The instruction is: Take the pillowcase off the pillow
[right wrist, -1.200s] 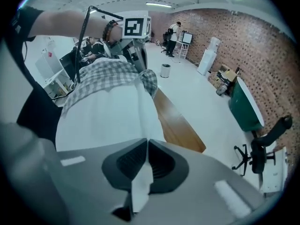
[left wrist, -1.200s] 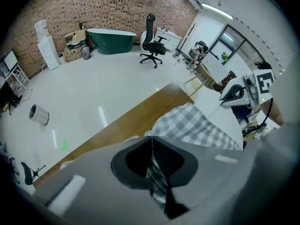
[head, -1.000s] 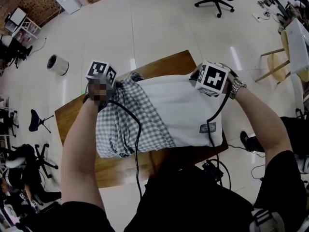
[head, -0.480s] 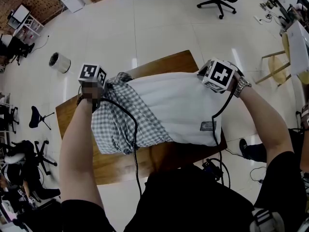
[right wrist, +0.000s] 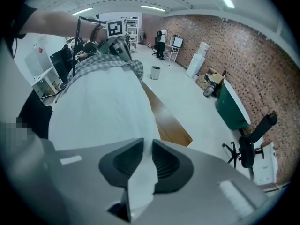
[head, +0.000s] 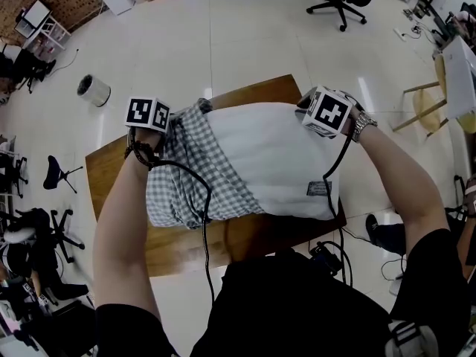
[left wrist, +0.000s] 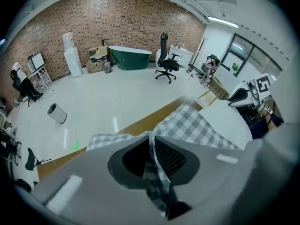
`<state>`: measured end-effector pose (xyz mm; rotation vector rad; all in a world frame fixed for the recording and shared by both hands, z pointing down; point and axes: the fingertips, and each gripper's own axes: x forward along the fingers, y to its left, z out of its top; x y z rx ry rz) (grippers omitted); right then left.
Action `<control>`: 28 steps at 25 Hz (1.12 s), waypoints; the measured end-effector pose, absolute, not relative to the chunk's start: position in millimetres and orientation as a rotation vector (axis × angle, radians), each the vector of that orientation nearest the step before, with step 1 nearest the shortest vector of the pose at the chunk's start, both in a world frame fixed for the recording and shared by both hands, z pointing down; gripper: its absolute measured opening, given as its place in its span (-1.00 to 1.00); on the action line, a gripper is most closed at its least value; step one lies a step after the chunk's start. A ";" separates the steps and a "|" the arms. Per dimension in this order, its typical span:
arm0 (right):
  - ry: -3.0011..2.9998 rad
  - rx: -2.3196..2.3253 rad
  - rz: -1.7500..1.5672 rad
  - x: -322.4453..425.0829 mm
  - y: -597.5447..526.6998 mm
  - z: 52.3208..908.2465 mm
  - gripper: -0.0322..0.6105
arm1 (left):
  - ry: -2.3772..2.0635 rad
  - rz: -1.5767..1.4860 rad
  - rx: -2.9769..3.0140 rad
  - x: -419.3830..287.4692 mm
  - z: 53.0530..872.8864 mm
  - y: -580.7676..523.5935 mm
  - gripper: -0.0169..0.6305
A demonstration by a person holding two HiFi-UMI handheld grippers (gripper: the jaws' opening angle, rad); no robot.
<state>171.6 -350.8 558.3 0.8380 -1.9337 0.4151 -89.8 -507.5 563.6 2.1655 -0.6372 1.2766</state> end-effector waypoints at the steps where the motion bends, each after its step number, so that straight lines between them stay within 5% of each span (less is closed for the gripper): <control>1: -1.941 0.846 0.391 169.8 -353.5 557.8 -0.66 | -0.651 1.256 2.193 -87.8 558.2 -509.1 -0.75; 4: -1.941 0.866 0.360 171.7 -354.3 557.1 -0.36 | -0.692 1.219 2.241 -83.5 545.7 -508.1 -0.51; 28: -2.136 0.649 0.119 42.8 -216.0 548.9 -0.15 | -1.010 0.913 2.303 -121.9 525.5 -349.6 -0.43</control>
